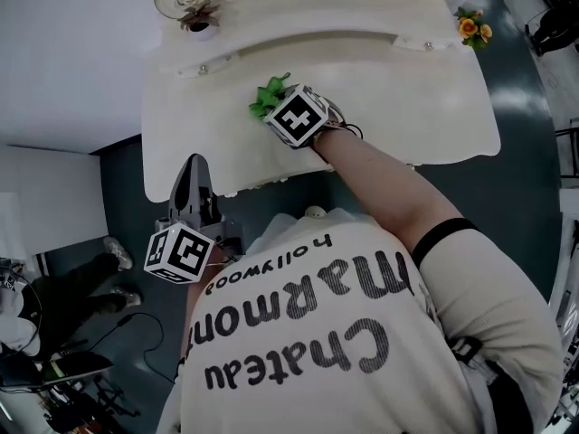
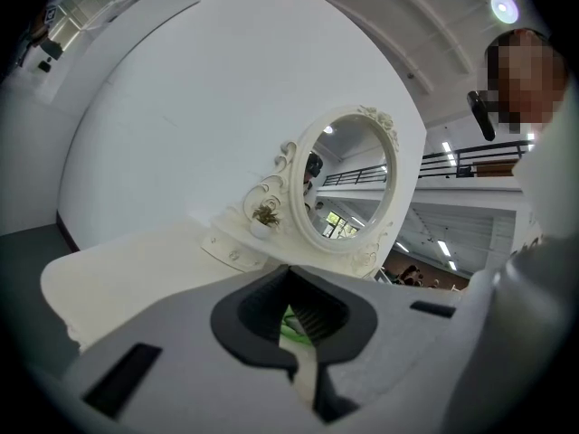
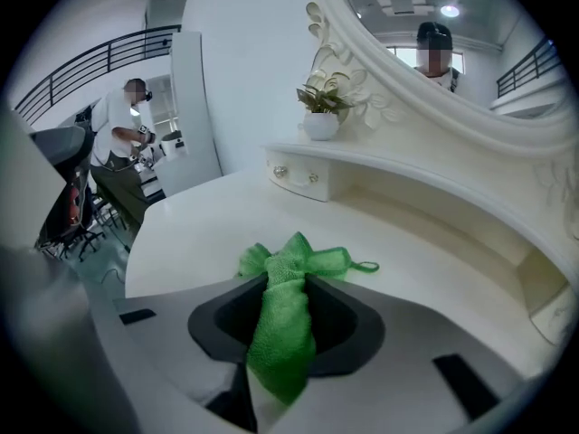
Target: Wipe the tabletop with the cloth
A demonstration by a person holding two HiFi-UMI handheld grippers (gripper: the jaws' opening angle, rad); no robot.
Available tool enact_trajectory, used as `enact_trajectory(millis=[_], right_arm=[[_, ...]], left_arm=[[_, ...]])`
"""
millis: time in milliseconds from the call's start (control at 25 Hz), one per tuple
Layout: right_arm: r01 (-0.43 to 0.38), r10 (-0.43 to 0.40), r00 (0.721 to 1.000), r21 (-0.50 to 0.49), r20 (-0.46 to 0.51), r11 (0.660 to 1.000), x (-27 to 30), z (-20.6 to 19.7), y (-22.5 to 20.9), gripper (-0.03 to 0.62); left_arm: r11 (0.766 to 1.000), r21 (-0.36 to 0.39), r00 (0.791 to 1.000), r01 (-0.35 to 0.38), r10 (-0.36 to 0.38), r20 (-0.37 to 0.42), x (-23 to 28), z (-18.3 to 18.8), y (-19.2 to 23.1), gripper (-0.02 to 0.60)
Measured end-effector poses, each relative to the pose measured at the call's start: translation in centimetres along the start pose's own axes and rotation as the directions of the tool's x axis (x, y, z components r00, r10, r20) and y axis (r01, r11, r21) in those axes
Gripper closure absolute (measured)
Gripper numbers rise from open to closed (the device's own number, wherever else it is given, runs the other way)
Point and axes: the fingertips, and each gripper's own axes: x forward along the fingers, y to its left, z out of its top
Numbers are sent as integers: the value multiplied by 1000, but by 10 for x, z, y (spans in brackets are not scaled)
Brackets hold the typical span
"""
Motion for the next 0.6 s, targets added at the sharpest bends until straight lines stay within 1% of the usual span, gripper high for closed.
enact_trajectory(millis=[240,400,600], right_arm=[[38,-38,999,52,-2,998,-20,-17,-23,462],[60,-60,998,77,2,995,-28,-25,-36,462],[88,-88,996,108,1,990,-40,-35,-52,462]], left_arm=[[998,1,998,57,-57,-38,17,-11,-22,574],[997,-3,996,76,-76,-56,27,-17,-28,574],[992,-7,989,125,-125,-79,42,-24,-44,574]])
